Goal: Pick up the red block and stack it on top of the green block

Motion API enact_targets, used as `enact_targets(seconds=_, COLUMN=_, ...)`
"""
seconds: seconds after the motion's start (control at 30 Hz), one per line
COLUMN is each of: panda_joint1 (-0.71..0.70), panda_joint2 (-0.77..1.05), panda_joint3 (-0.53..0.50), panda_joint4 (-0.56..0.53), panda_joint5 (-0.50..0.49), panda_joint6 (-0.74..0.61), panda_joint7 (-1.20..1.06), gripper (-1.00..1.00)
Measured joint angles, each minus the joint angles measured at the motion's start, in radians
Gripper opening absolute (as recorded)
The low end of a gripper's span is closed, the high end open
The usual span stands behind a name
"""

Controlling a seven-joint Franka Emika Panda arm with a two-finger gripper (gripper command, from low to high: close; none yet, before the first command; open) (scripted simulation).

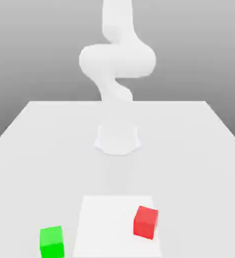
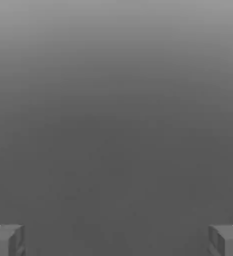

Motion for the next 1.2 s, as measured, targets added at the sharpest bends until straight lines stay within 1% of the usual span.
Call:
enact_targets(seconds=0.3, panda_joint1=0.160, panda_joint2=0.325, panda_joint3=-0.098, panda_joint4=-0.118, panda_joint5=0.033, panda_joint6=0.156, panda_joint7=-0.402, gripper=0.00)
enact_targets(seconds=0.47, panda_joint1=0.219, panda_joint2=0.502, panda_joint3=-0.123, panda_joint4=-0.182, panda_joint5=0.060, panda_joint6=0.241, panda_joint7=-0.628, gripper=0.00)
enact_targets(seconds=0.63, panda_joint1=0.254, panda_joint2=0.679, panda_joint3=-0.120, panda_joint4=-0.247, panda_joint5=0.070, panda_joint6=0.326, panda_joint7=-0.841, gripper=0.00)
enact_targets(seconds=0.73, panda_joint1=0.259, panda_joint2=0.782, panda_joint3=-0.108, panda_joint4=-0.286, panda_joint5=0.048, panda_joint6=0.378, panda_joint7=-0.949, gripper=0.00)
enact_targets(seconds=0.8, panda_joint1=0.253, panda_joint2=0.852, panda_joint3=-0.099, panda_joint4=-0.290, panda_joint5=0.053, panda_joint6=0.428, panda_joint7=-0.988, gripper=0.00)
enact_targets(seconds=0.93, panda_joint1=0.226, panda_joint2=0.996, panda_joint3=-0.060, panda_joint4=-0.272, panda_joint5=0.099, panda_joint6=0.545, panda_joint7=-1.033, gripper=0.00)
enact_targets(seconds=0.97, panda_joint1=0.218, panda_joint2=1.020, panda_joint3=-0.052, panda_joint4=-0.269, panda_joint5=0.107, panda_joint6=0.565, panda_joint7=-1.039, gripper=-1.00)
enact_targets(seconds=1.2, panda_joint1=0.215, panda_joint2=1.019, panda_joint3=-0.049, panda_joint4=-0.269, panda_joint5=0.104, panda_joint6=0.563, panda_joint7=-1.037, gripper=-1.00)
